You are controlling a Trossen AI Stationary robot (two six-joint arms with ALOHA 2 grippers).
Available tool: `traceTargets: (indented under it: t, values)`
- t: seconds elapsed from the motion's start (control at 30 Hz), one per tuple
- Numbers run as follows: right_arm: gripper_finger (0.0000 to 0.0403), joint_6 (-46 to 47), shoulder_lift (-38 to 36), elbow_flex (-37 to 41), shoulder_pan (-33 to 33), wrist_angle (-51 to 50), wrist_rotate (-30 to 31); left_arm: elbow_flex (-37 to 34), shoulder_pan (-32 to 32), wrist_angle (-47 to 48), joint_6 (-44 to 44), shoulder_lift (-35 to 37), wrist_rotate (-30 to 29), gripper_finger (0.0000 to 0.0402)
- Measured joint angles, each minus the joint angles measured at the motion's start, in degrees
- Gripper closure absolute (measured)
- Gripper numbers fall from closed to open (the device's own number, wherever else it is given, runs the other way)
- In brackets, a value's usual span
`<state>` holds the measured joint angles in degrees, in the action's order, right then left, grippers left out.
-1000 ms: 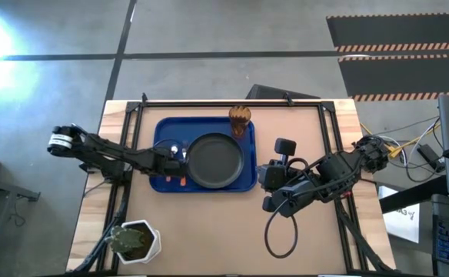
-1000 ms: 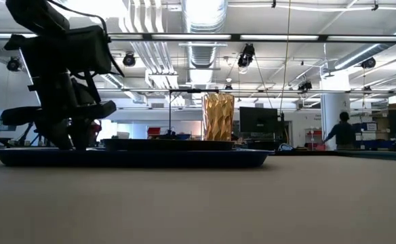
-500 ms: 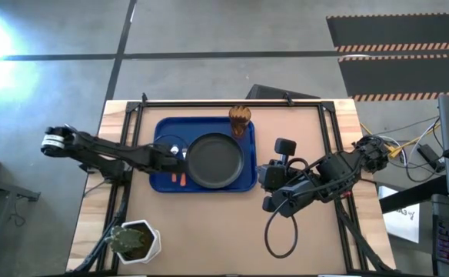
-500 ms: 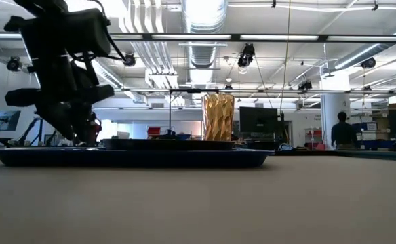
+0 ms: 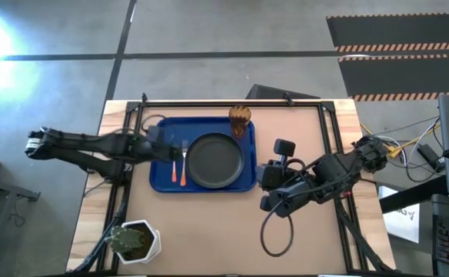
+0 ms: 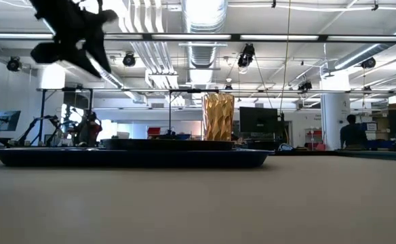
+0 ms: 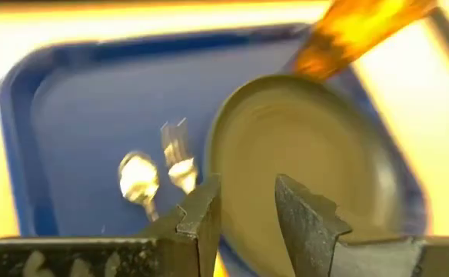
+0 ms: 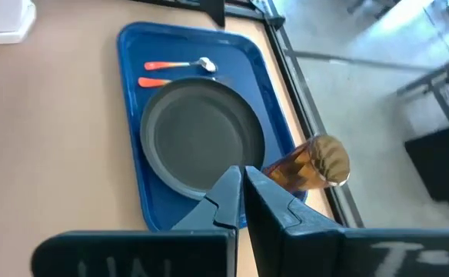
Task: Pick and place plate/cup/fork/spoon on tray
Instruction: Move the blue tray to the center of the table
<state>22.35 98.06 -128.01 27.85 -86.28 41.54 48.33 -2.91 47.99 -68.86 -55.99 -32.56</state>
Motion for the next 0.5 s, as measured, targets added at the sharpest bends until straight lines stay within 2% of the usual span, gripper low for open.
traceTargets:
  t: [0.1, 0.2, 0.37, 0.5]
  values:
    - [0.0394, 1.28, 0.04, 1.78, -1.02, 0.95, -0.14, 3.79, -0.69, -0.24, 6.73, 2.45, -0.68, 0.0297]
    - [0.0394, 1.00, 0.48, 3.86, -2.94, 7.02, -4.42, 6.91, -1.27, -1.37, 14.86, 4.91, -0.80, 0.0297]
    - [0.0394, -6.40, 2.30, 9.27, -6.95, 25.74, -14.11, 9.99, -1.39, -4.30, 27.40, 9.17, -0.87, 0.0297]
    - [0.0394, -10.03, 4.43, 12.10, -9.54, 41.25, -17.86, 12.10, -1.39, -4.13, 35.22, 13.45, -0.16, 0.0297]
